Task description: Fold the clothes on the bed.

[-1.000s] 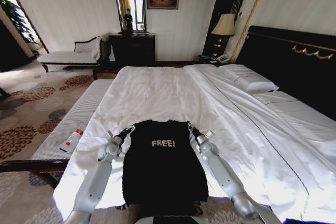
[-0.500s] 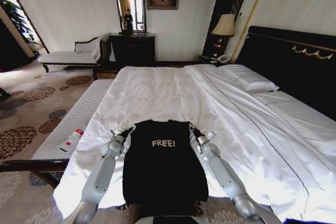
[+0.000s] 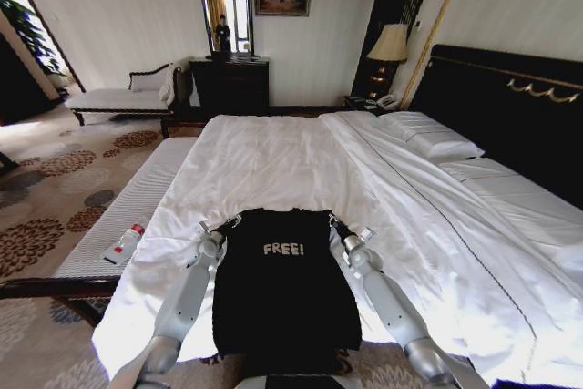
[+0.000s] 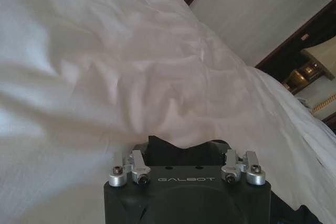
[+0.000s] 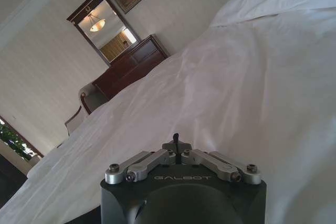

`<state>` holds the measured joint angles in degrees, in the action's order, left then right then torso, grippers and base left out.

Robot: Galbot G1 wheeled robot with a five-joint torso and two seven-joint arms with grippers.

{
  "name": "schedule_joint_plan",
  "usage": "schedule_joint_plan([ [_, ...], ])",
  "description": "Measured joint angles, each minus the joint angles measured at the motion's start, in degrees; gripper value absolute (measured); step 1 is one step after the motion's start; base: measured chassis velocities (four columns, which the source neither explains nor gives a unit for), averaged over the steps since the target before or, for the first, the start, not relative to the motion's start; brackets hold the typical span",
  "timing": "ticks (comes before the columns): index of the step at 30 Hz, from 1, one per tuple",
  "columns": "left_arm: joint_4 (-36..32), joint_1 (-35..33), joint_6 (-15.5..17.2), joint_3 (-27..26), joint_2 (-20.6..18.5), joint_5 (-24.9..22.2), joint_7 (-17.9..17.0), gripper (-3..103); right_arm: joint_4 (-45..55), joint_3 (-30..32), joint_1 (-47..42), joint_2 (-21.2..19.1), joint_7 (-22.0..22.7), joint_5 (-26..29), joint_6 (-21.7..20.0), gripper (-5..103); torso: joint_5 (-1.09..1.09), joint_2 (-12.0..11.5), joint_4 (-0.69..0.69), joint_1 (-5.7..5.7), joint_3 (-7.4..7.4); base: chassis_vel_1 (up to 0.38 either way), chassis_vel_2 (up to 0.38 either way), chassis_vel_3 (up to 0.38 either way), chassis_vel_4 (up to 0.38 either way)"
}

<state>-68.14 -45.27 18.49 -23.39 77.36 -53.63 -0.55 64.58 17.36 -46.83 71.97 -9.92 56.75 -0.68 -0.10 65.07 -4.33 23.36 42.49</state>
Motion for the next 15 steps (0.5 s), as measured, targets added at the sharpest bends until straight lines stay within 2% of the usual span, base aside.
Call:
schedule_joint_plan([
  [1,0.00,0.00,0.00,0.00,0.00,0.00,0.00,68,0.00,0.00,0.00,0.00,0.00,0.00,0.00,0,0.00,0.00,0.00,0.00,0.00,0.000,0.000,0.000,0.000],
  [5,0.08,-0.25,-0.39,-0.16,0.00,0.27,0.52,46,-0.36,0.02,-0.13,0.09,-0.02,-0.51,0.30,0,0.00,0.00,0.00,0.00,0.00,0.000,0.000,0.000,0.000],
  [8,0.07,-0.49,-0.47,-0.26,0.00,0.29,0.71,40,-0.44,0.00,-0.15,0.12,-0.02,-0.67,0.41,0,0.00,0.00,0.00,0.00,0.00,0.000,0.000,0.000,0.000],
  [10,0.00,-0.90,-0.62,-0.41,-0.07,0.45,1.02,29,-0.51,-0.04,-0.17,0.14,-0.03,-0.80,0.50,0,0.00,0.00,0.00,0.00,0.00,0.000,0.000,0.000,0.000],
  [13,-0.02,-1.07,-0.69,-0.49,-0.15,0.58,1.12,24,-0.62,-0.06,-0.16,0.14,-0.03,-0.91,0.58,0,0.00,0.00,0.00,0.00,0.00,0.000,0.000,0.000,0.000],
  [14,-0.12,-1.25,-0.73,-0.65,-0.29,0.60,1.17,14,-0.71,-0.07,-0.17,0.15,-0.01,-0.99,0.64,0,0.00,0.00,0.00,0.00,0.00,0.000,0.000,0.000,0.000],
  [15,-0.23,-1.30,-0.74,-0.71,-0.37,0.60,1.17,14,-0.71,-0.06,-0.16,0.16,0.01,-1.03,0.66,0,-0.01,0.00,0.00,0.00,0.00,0.000,0.000,0.000,0.000],
])
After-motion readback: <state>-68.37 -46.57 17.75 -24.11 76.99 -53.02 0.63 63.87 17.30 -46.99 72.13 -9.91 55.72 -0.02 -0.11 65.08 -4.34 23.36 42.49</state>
